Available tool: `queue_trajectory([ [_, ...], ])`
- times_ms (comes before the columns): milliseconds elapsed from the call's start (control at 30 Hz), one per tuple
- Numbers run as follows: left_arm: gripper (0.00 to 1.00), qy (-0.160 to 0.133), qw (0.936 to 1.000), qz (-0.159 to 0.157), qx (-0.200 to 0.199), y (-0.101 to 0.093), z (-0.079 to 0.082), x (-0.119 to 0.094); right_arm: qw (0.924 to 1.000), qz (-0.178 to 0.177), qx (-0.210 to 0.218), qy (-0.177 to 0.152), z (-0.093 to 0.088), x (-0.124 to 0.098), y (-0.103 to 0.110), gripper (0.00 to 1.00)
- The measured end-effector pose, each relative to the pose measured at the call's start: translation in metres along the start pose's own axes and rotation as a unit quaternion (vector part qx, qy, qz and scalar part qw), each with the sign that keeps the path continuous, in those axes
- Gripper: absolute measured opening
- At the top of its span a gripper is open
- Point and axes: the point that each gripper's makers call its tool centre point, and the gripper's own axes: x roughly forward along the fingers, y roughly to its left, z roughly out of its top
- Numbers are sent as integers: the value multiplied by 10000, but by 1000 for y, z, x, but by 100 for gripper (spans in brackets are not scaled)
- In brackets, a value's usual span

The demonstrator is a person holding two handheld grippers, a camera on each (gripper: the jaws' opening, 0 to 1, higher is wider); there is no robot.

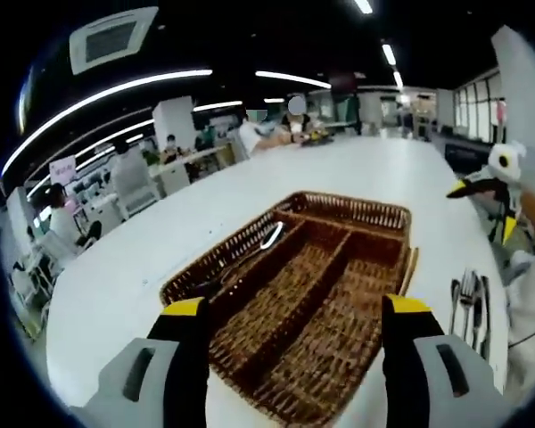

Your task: Arrange the knives, forks, and spoons in their matching storage slots by inserting each utensil handle-first until every utensil is classified and aligned in the correct compartment

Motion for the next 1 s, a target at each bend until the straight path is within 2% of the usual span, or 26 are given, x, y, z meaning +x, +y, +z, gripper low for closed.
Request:
queue_trajectory([
  [67, 79, 92, 9999, 54, 14, -4, -4, -3, 10000, 29, -28, 10, 0, 1, 1, 91],
  [133, 80, -29, 10000, 20, -81, -13, -2, -8, 10000, 40, -34, -11, 0, 1, 1, 91],
  [267, 80, -41, 9996, 63, -262, -20, -6, -15, 10000, 37, -31, -30, 0, -1, 1, 91],
  [333, 79, -144, 9993, 108, -337, -24, -6, -19, 10000, 27, -22, -41, 0, -2, 0, 91],
  [567, 79, -128, 9985, 192, -487, -38, -13, -28, 10000, -46, -32, -46, 1, -3, -3, 91],
  [700, 79, -364, 9970, 250, -636, -39, -5, -36, 10000, -32, -43, -56, 2, -2, -3, 91],
  [1000, 79, -314, 9962, 245, -772, -43, -10, -45, 10000, -42, -52, -67, 4, -3, -2, 91],
])
